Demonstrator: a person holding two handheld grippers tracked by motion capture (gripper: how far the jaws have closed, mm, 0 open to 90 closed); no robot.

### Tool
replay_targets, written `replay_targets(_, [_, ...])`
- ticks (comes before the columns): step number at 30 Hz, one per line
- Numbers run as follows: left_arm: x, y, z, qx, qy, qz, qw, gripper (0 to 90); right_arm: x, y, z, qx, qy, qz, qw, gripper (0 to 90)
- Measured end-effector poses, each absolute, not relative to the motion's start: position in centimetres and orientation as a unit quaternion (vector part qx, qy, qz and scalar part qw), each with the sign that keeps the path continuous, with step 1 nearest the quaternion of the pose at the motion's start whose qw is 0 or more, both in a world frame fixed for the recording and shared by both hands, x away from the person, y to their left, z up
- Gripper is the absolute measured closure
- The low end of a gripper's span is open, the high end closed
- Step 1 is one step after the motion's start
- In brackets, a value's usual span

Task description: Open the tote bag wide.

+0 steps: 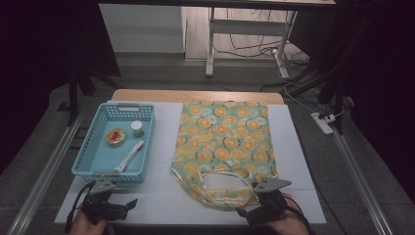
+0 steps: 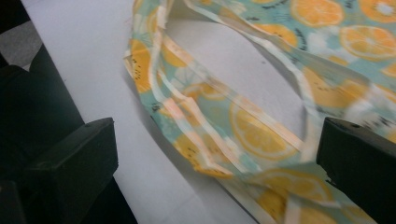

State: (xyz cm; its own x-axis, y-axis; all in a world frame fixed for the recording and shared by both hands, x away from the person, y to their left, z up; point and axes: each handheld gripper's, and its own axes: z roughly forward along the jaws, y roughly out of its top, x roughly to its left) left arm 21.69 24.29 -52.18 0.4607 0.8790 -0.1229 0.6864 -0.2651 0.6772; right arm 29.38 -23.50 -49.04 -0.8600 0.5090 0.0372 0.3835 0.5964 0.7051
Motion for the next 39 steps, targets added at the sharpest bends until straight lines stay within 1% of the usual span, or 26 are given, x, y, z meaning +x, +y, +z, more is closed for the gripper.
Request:
replay_targets(8, [21.7,24.2,-52.2,0.784,0.499,0.141,0.341,0.4,29.1,-21.2,-49.3,0.217,0.904,0.362,0.07,0.0])
replay_targets(13, [21.7,24.2,-52.2,0.785,0.498,0.141,0.34,0.4,29.2,-19.9,-50.3,0.204,0.915,0.343,0.057,0.2])
replay_targets(17, [21.7,24.2,-52.2,0.785,0.498,0.141,0.34,0.4,29.7,-19.4,-51.1,0.203,0.919,0.335,0.045,6.5])
replay_targets(20, [21.7,24.2,-52.2,0.785,0.498,0.142,0.34,0.4,30.0,-19.1,-51.6,0.196,0.925,0.324,0.039,14.4])
replay_targets(23, [21.7,24.2,-52.2,0.786,0.497,0.142,0.34,0.4,30.1,-19.0,-51.9,0.189,0.93,0.314,0.034,25.7])
replay_targets(24, [21.7,24.2,-52.2,0.786,0.497,0.142,0.34,0.5,30.2,-19.0,-51.8,0.186,0.93,0.314,0.038,30.1])
replay_targets(26, [21.7,24.2,-52.2,0.786,0.497,0.142,0.339,0.4,30.3,-19.1,-51.6,0.184,0.931,0.314,0.034,43.1])
replay_targets(29, [21.7,24.2,-52.2,0.786,0.497,0.142,0.339,0.5,30.5,-19.3,-51.4,0.184,0.932,0.313,0.024,56.2])
replay_targets(32, [21.7,24.2,-52.2,0.786,0.497,0.142,0.339,0.5,30.4,-19.4,-51.1,0.18,0.932,0.314,0.023,66.0])
replay_targets(39, [21.7,24.2,-52.2,0.786,0.497,0.142,0.339,0.5,30.1,-19.8,-49.8,0.174,0.928,0.328,0.027,80.1])
